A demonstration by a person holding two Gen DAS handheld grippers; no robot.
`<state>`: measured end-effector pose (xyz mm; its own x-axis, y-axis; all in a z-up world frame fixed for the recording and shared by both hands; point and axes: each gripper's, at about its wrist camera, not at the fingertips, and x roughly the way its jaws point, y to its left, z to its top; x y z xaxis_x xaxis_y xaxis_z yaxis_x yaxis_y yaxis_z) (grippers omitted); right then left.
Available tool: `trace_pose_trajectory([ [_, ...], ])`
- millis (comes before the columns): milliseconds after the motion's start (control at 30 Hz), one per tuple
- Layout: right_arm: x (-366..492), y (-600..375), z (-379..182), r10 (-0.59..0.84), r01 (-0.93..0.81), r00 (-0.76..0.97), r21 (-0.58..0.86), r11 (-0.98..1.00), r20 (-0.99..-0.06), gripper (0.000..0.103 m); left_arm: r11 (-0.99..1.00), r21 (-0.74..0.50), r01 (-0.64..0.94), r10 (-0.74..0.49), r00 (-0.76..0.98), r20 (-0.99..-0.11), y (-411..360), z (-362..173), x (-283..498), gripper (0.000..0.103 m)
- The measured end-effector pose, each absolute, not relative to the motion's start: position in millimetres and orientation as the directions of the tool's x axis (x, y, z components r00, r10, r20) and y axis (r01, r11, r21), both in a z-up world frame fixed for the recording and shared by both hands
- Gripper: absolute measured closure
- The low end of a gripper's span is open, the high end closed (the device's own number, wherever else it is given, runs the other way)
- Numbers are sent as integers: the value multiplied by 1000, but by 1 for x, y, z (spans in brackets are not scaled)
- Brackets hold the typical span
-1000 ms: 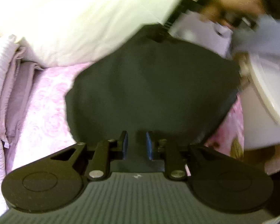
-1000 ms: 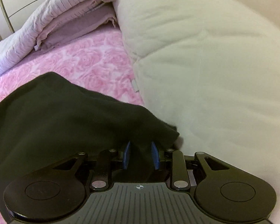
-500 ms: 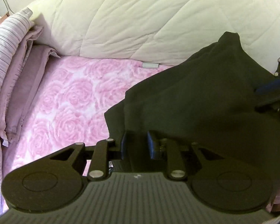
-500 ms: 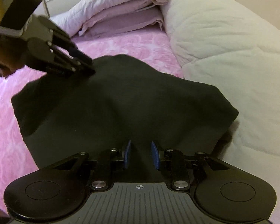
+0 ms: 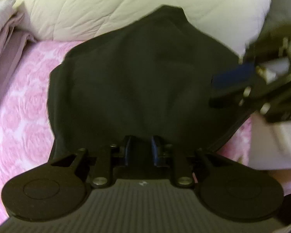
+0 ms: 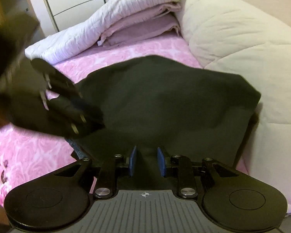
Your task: Fold clothes
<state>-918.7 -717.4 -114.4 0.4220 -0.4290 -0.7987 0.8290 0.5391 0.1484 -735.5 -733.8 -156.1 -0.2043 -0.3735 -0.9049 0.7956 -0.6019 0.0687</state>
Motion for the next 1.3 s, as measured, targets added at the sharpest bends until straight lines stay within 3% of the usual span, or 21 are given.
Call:
trace_pose_trajectory([
  [167,-936,-697,-85,-507,873,357,87,480,-784,75,-560,36,827,-403,-234,-885,-723,-127,-728,86],
  [267,-940,-684,-101,-470,895,316,95,436,-824,75,-539,-36,841,-373,-277,-885,-712,-127,-728,85],
  [333,-942,-679,-117,-442,901,303,103,420,-844,75,-547,-24,837,-347,-253,-903,-709,-148,-737,85],
  [500,-945,-670,-105,-481,909,300,94,406,-824,75,-555,35,831,-417,-241,-876,-697,-132,-739,85],
  [667,-943,-670,-123,-455,916,286,102,388,-843,75,-558,-8,830,-351,-245,-904,-692,-156,-743,83],
  [767,-940,-668,-117,-454,920,271,90,382,-849,75,-532,-3,847,-379,-242,-893,-676,-144,-732,82],
  [867,-944,-648,-94,-496,935,248,72,348,-832,74,-506,2,862,-408,-238,-882,-660,-131,-720,70],
  [933,-948,-631,-88,-496,949,229,78,307,-838,65,-488,4,873,-426,-234,-874,-649,-123,-712,62],
  [1033,-944,-604,-87,-484,964,194,76,253,-853,32,-456,2,890,-449,-228,-864,-624,-113,-695,48],
  [1067,-941,-594,-85,-487,968,185,73,239,-853,25,-449,1,894,-458,-229,-859,-614,-110,-689,44],
  [1133,-934,-575,-80,-501,977,161,68,200,-850,23,-434,-1,901,-474,-230,-850,-595,-104,-677,36],
  [1300,-906,-529,-60,-543,989,146,102,110,-827,21,-404,-14,915,-516,-240,-822,-546,-89,-650,31],
])
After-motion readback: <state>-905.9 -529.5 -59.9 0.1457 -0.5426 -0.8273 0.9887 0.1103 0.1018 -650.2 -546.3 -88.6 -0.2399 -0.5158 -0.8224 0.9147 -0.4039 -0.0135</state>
